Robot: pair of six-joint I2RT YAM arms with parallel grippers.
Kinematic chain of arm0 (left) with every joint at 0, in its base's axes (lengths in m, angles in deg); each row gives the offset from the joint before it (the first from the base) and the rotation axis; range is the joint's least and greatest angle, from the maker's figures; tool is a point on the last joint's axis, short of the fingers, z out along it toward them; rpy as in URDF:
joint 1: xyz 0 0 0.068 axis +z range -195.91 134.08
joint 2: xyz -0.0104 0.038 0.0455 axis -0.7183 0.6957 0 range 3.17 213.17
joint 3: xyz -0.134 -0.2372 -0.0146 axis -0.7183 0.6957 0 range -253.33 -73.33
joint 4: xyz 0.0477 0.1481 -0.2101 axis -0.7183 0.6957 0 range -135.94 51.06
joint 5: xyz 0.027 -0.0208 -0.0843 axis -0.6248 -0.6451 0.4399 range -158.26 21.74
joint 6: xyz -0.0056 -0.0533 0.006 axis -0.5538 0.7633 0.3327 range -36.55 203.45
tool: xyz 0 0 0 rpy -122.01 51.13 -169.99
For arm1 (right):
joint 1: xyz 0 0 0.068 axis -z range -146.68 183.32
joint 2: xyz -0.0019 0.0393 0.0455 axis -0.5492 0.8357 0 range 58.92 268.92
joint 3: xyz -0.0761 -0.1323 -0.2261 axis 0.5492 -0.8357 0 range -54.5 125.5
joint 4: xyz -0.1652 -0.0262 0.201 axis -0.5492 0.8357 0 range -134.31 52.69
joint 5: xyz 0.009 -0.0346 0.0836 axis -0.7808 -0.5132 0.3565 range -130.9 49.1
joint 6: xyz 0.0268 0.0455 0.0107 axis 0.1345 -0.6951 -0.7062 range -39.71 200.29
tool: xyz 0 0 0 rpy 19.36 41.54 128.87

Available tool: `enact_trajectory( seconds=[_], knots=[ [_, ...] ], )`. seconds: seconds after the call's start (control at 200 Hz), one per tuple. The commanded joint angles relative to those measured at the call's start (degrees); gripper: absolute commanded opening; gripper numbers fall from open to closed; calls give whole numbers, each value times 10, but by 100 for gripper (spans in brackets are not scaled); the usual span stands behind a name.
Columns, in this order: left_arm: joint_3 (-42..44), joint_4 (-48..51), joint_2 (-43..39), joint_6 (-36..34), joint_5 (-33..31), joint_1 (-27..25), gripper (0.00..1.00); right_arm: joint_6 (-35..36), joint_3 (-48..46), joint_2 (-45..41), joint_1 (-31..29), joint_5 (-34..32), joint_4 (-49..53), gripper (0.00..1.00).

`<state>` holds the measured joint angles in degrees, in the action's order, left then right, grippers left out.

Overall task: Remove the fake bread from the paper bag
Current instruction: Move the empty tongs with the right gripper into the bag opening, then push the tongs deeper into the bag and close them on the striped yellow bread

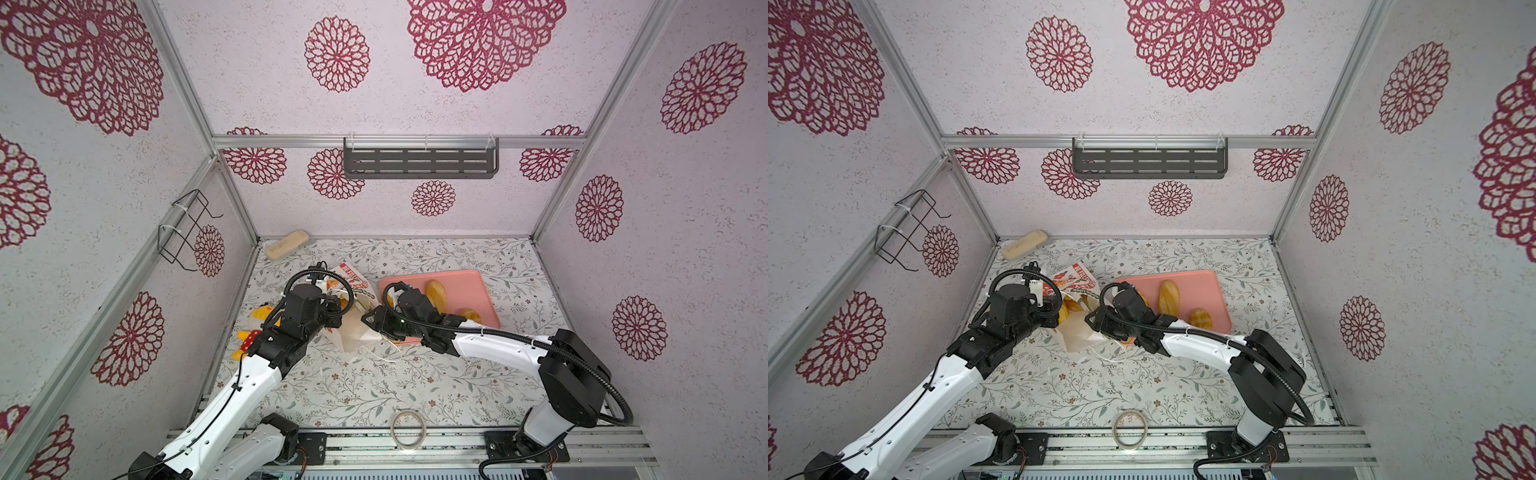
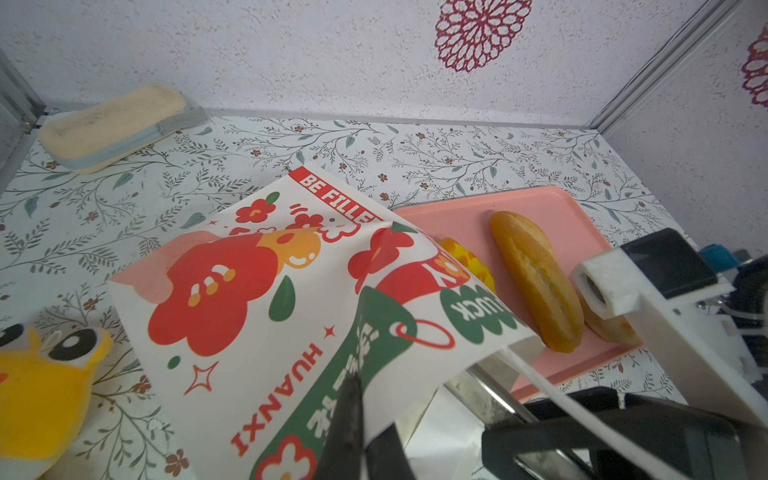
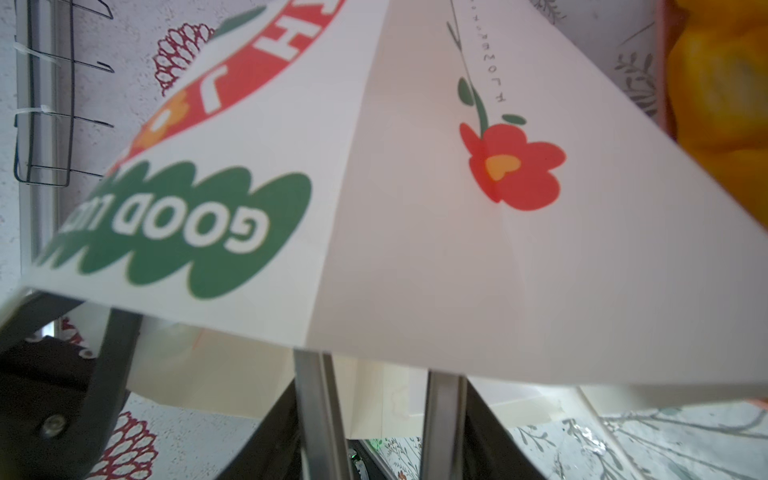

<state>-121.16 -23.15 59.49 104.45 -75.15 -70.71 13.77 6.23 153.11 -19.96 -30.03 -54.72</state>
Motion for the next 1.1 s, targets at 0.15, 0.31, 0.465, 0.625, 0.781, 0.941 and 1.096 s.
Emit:
enact_trajectory(
  seconds=[0.15,0.31,0.465,0.625,0.781,0.941,1.096],
  knots=[
    [-21,-9,8,-10,10,-1,0,-36,22,20,5,10,-55,52],
    [-26,-7,10,-13,12,-1,0,-44,32,35,7,11,-71,51],
    [-27,-2,10,-15,13,-2,0,-43,51,45,9,13,-72,50],
    [-27,2,6,-17,13,-2,0,-39,65,50,10,14,-64,49],
    [-29,2,8,-19,13,-2,0,-22,85,48,10,17,-34,47],
    [-30,0,12,-20,13,-3,0,-12,91,37,10,14,-3,47],
    [-31,0,14,-21,13,-2,0,10,86,17,10,-2,51,48]
  ],
)
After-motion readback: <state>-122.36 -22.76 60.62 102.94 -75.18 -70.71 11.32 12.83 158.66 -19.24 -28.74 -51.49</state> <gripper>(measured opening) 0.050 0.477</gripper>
